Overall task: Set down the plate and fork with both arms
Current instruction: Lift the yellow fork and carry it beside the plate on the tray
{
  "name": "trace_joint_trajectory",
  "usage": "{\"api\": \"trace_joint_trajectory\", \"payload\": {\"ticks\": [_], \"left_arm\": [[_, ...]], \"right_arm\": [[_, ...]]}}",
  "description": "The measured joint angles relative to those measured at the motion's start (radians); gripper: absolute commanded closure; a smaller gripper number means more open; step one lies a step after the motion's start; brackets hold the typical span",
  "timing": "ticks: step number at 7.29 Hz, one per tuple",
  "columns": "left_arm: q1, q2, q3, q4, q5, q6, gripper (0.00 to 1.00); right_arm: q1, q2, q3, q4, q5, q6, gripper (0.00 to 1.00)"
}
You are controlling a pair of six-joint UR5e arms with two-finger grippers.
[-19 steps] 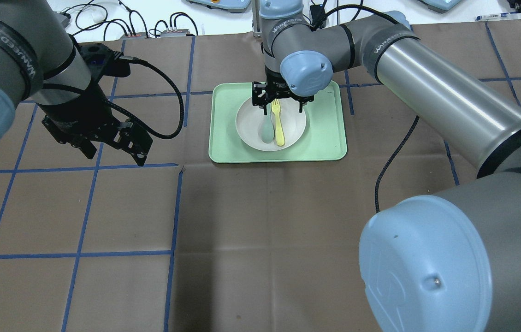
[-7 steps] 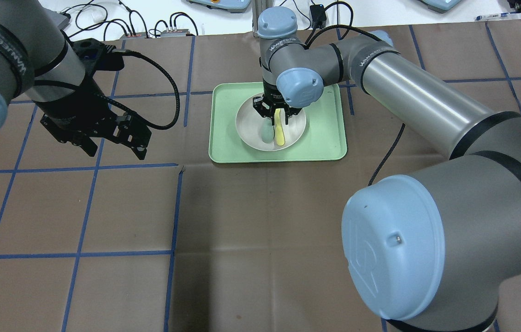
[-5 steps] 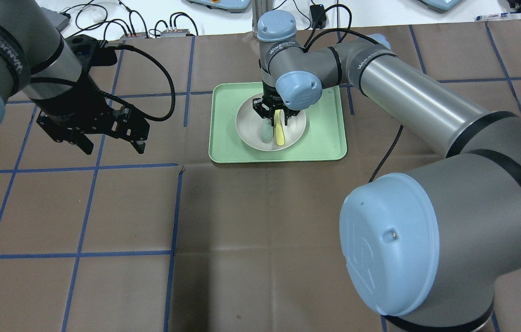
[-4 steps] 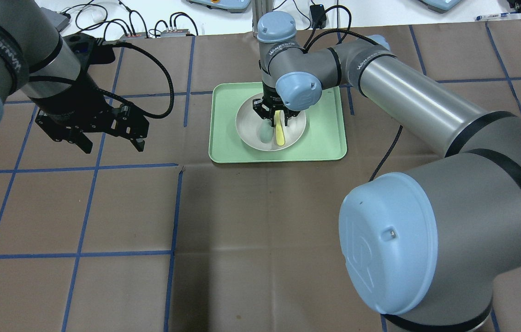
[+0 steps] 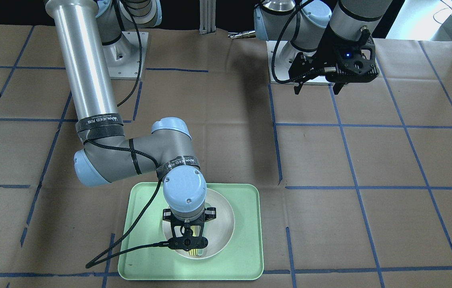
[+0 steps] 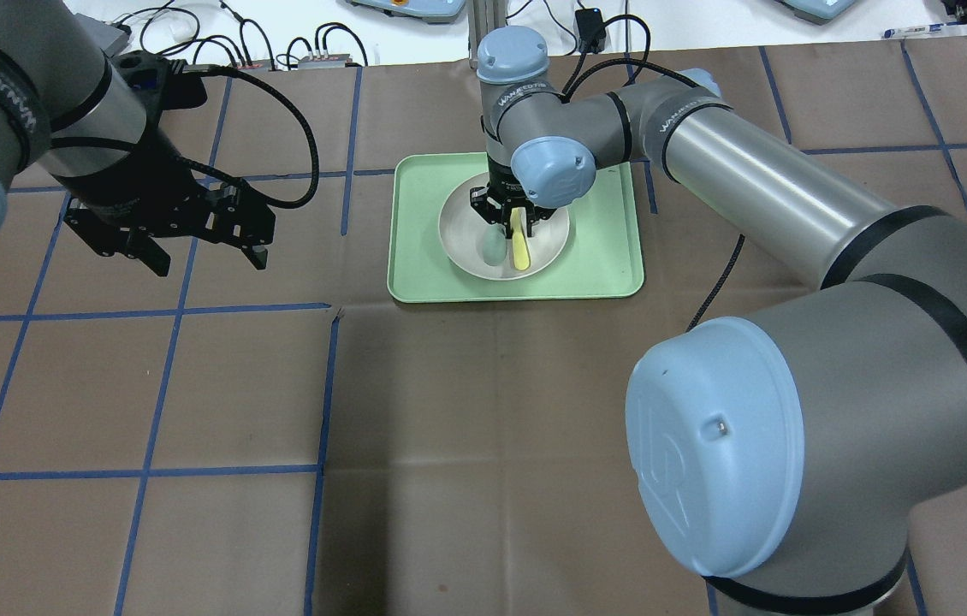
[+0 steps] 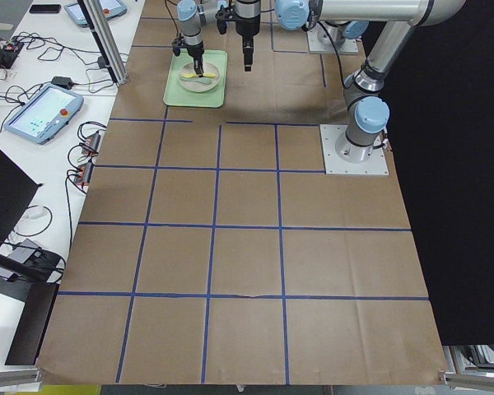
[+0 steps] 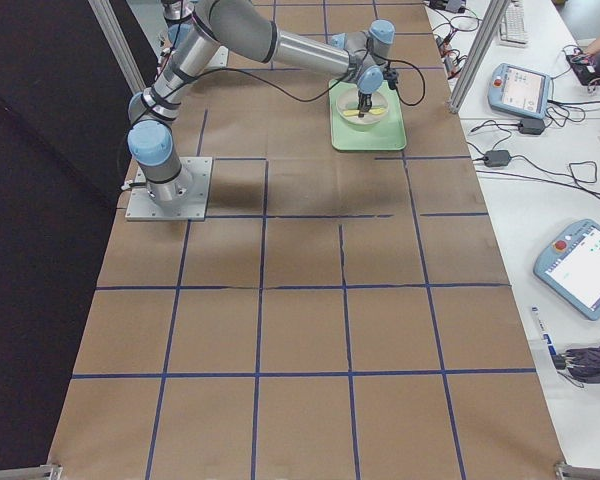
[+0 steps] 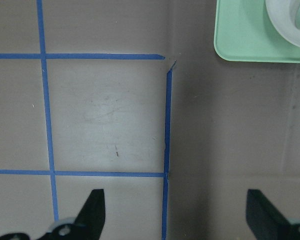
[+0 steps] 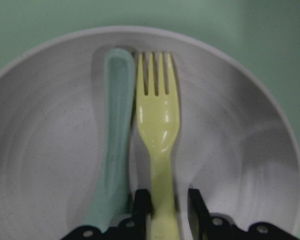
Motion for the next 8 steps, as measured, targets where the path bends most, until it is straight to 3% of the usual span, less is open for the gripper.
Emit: {"api": "trace_joint_trajectory", "payload": {"ticks": [2,6,8], "left_arm": [[0.001,0.000,-0.001,0.004,0.001,0.011,0.00],[0.002,0.001,0.000,0.005,0.007,0.018,0.00],[0.002,0.001,0.001,0.003,0.008,0.018,0.00]], "right_arm": [[0.000,-0.001,-0.001,0.000,0.000,0.000,0.96],[0.000,-0.013,-0.015,0.012,0.003,0.002,0.96],[0.002,-0.036,-0.072,0.093,0.003,0.013,0.96]]}}
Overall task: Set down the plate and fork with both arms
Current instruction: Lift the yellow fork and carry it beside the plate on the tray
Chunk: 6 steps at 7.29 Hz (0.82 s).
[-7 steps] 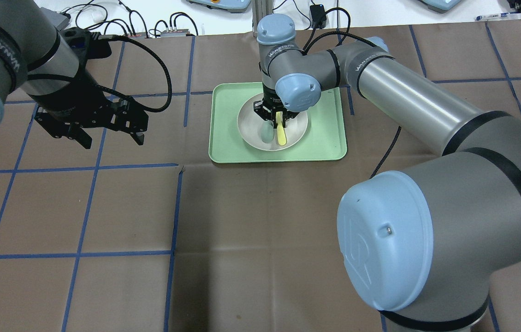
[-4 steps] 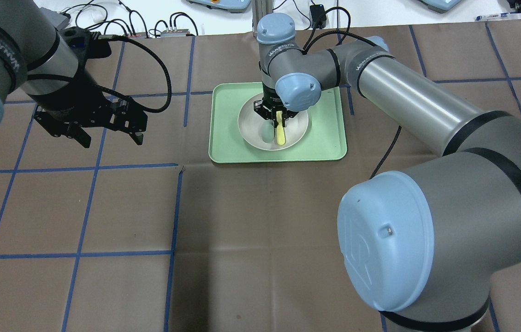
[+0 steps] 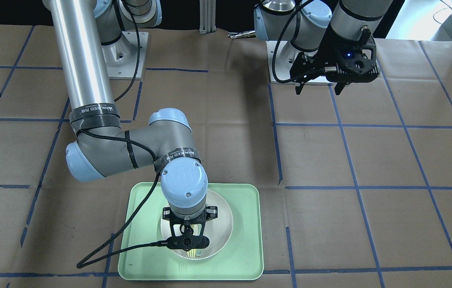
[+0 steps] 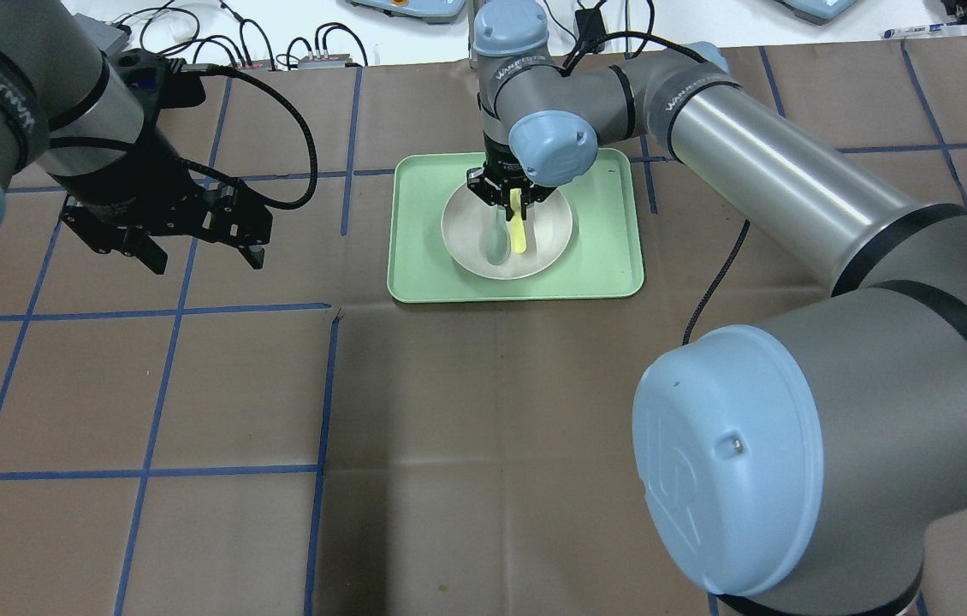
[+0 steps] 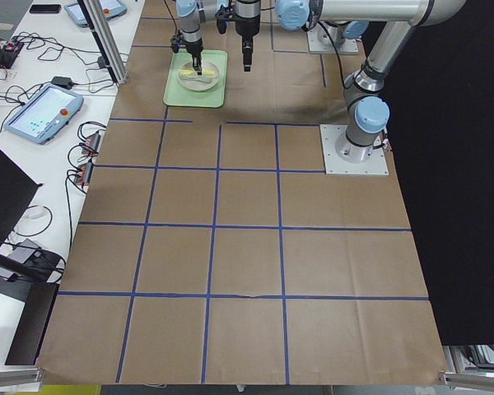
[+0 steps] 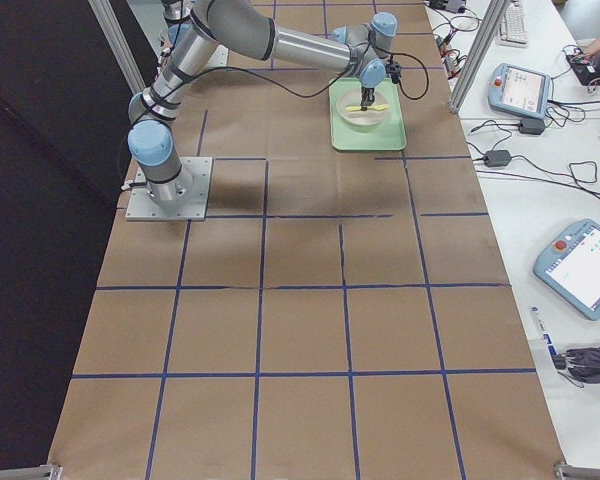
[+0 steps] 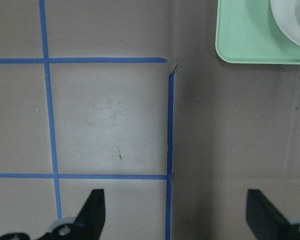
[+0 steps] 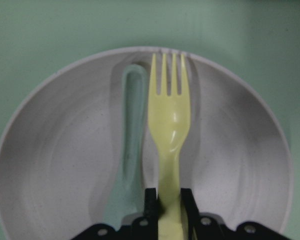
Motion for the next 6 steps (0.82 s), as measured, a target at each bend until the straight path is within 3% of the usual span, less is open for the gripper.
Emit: {"api": "trace_joint_trajectory", "payload": {"ticks": [4,6], "left_arm": [[-0.001,0.001,0.000,0.001,-0.001,0.000,0.00],[-0.001,0.000,0.000,0.000,-0.001,0.000,0.00]], "right_arm": [[-0.050,-0.051,-0.019,0.119,-0.010,0.003,0.96],[-0.100,-0.084,0.053,0.106,-0.013,-0.019,0.97]]}}
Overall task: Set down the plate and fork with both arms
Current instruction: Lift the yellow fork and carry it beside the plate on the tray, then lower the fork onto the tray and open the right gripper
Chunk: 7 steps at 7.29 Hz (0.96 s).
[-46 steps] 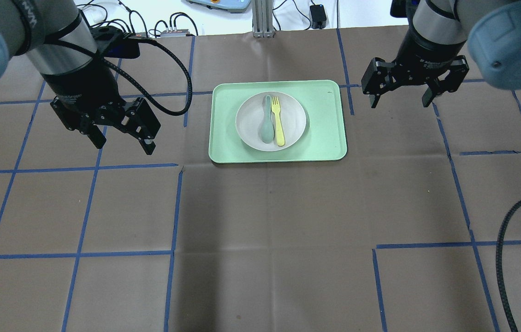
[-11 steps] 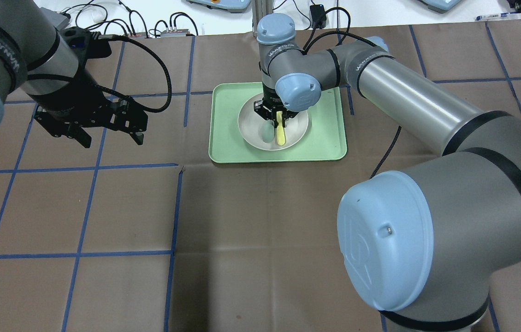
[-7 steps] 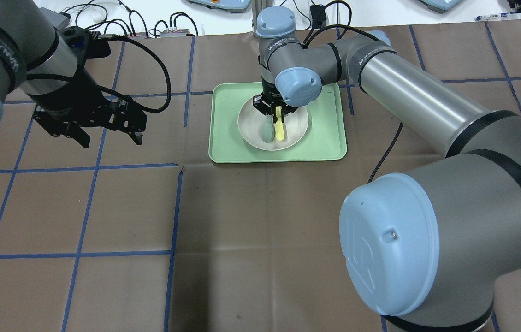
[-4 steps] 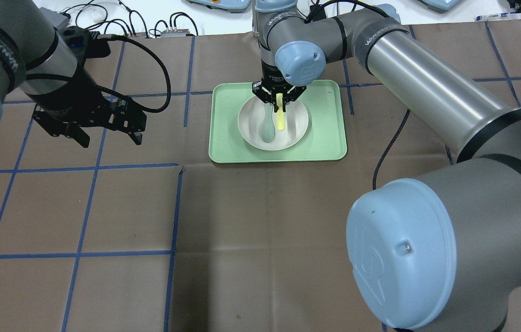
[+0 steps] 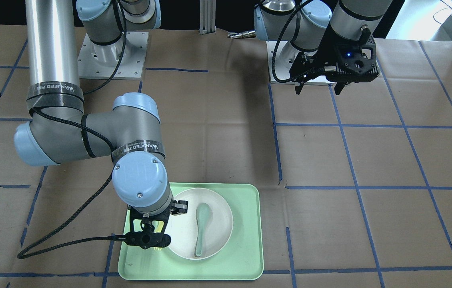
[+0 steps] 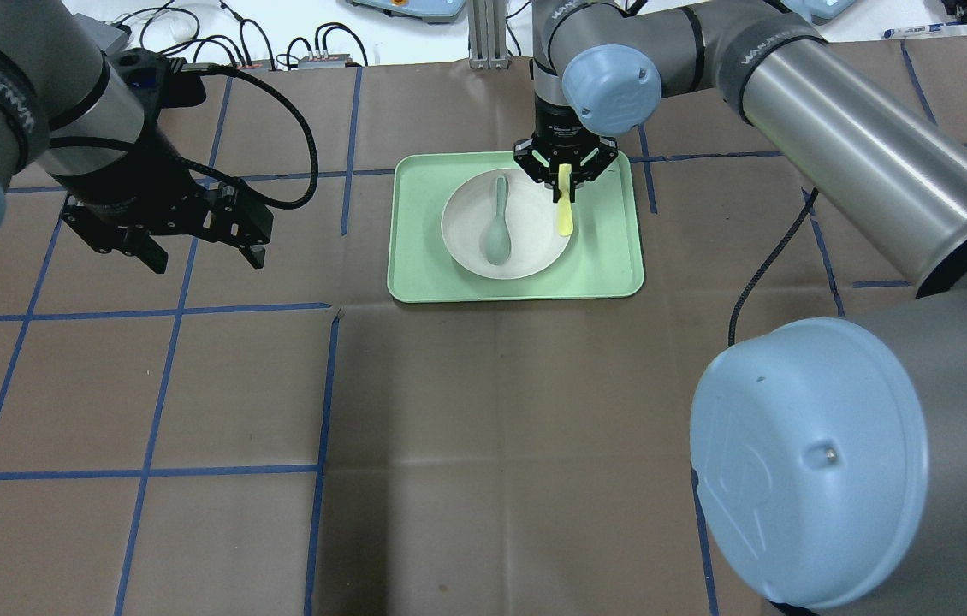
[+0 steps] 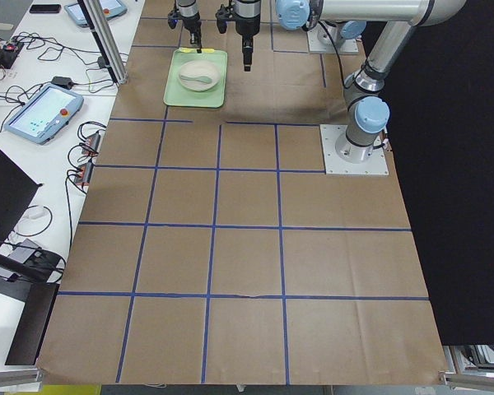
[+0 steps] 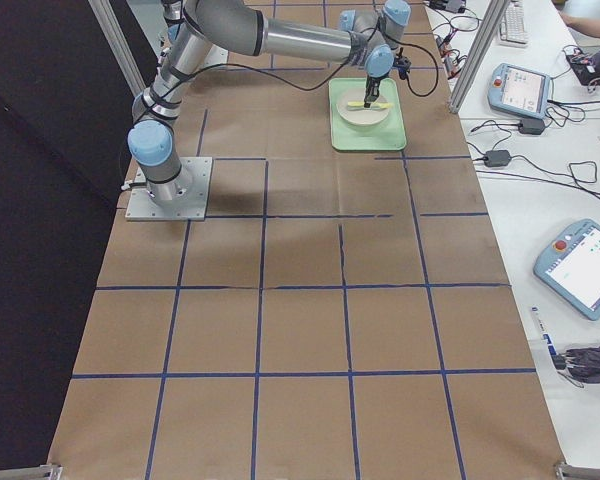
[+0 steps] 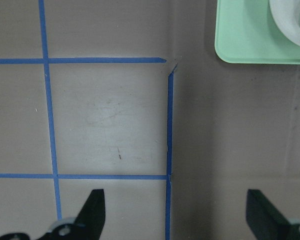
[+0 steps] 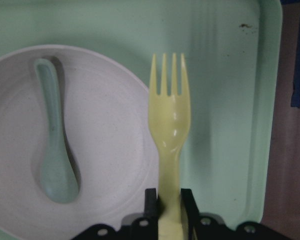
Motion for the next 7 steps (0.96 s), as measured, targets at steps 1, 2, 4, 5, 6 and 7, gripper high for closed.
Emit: {"api": "trace_joint_trajectory", "payload": {"ticks": [1,2,4,5,6,7], "left_arm": [[0.000,0.000,-0.001,-0.002,0.000,0.000,0.00],[0.001,0.000,-0.001,-0.003,0.000,0.000,0.00],[0.001,0.002,-0.001,-0.008,0.000,0.000,0.00],[0.001,0.003,-0.001,-0.011,0.001,0.000,0.00],[0.001,0.004,-0.001,-0.012,0.000,0.000,0.00],[0.001,0.004,-0.001,-0.012,0.000,0.000,0.00]], "right_arm": [[-0.025,-0.010,0.061,-0.061,0.001,-0.020,0.96],[-0.050,-0.015,0.131,-0.149,0.003,-0.047,0.96],[-0.070,-0.015,0.241,-0.300,0.009,-0.075,0.91],[-0.070,-0.013,0.263,-0.328,0.009,-0.078,0.52],[-0.072,-0.013,0.271,-0.339,0.006,-0.079,0.01],[-0.073,-0.014,0.272,-0.344,0.003,-0.079,0.00]]}}
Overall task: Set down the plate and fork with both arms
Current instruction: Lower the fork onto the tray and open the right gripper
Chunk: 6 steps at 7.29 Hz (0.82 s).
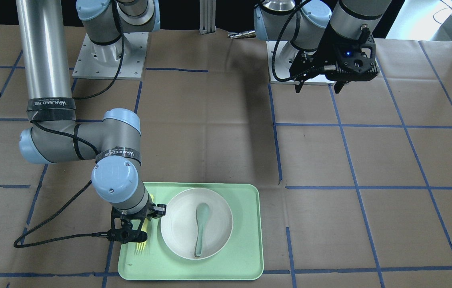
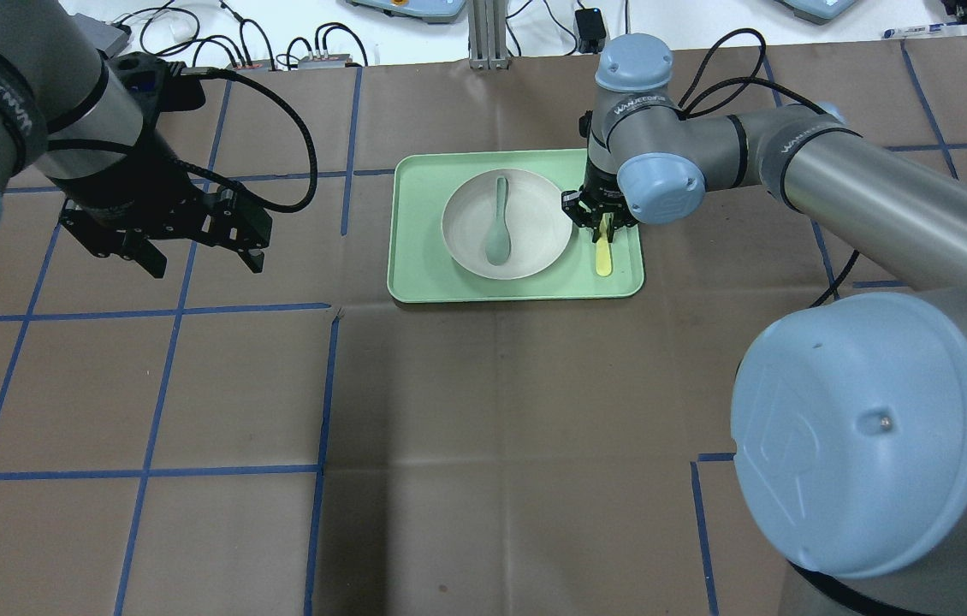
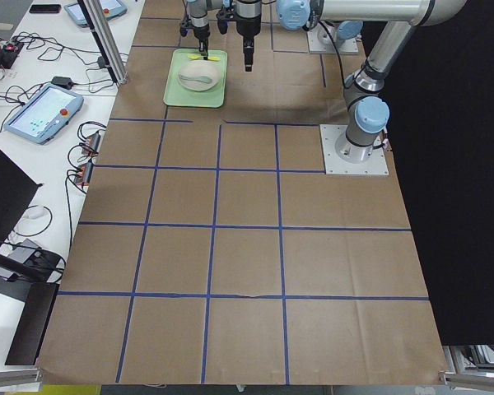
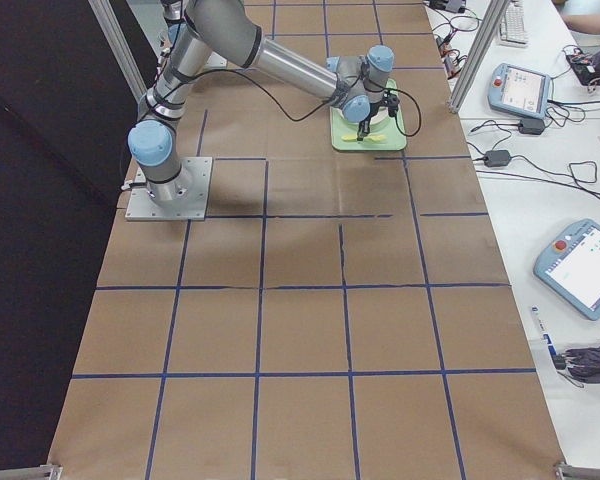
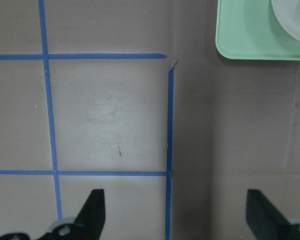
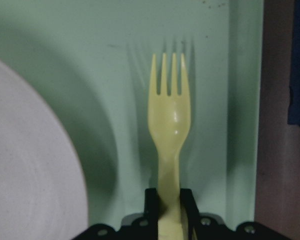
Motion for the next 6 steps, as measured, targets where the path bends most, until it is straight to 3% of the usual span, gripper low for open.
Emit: {"api": "trace_joint_trajectory", "payload": {"ticks": [4,6], "left_arm": [[0.000,0.000,0.000,-0.001,0.001,0.000,0.00],[0.000,0.002,0.000,-0.001,0.001,0.000,0.00]], "right_arm": [[-0.011,-0.073,-0.003,0.024,-0.003,-0.002,0.00],[-0.029,-0.195,0.003,0.166,-0.004,-0.043,0.00]]}}
